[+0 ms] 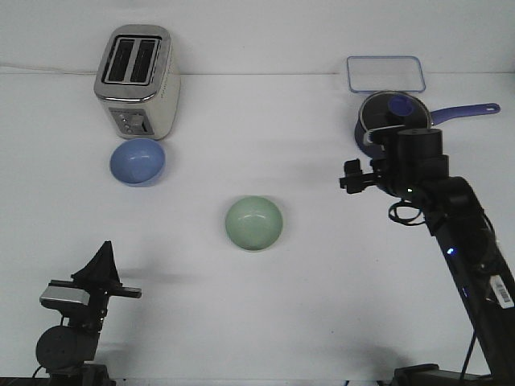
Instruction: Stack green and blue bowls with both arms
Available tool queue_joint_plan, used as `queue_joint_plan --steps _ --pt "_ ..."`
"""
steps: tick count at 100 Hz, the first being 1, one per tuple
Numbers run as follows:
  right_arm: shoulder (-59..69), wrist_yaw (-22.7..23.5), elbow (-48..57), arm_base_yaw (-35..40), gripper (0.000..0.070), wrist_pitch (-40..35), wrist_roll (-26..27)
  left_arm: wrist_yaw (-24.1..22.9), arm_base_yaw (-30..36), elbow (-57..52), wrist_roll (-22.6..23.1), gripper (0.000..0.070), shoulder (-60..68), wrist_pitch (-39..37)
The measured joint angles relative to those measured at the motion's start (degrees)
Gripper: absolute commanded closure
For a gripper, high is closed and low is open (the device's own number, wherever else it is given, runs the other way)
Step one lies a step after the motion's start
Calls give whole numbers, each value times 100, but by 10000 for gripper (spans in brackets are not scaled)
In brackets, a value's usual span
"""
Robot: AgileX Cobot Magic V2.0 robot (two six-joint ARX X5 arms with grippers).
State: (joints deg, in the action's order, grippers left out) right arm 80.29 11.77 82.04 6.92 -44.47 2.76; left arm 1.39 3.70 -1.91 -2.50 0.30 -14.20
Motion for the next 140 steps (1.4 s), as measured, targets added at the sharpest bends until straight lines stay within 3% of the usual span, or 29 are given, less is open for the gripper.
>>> queue_joint_plan --steps 31,64,93,140 --pt "-1198 -39 -743 -920 234 400 -229 0 0 0 0 689 0 0" --pt "-2865 -20 -2837 -922 234 1803 -361 0 0 0 0 689 0 0" --pt "-4358 -22 -4505 -922 234 2483 -389 0 0 0 0 689 0 0" --pt "-5239 -304 -4662 -920 234 2562 -402 0 0 0 0 689 0 0"
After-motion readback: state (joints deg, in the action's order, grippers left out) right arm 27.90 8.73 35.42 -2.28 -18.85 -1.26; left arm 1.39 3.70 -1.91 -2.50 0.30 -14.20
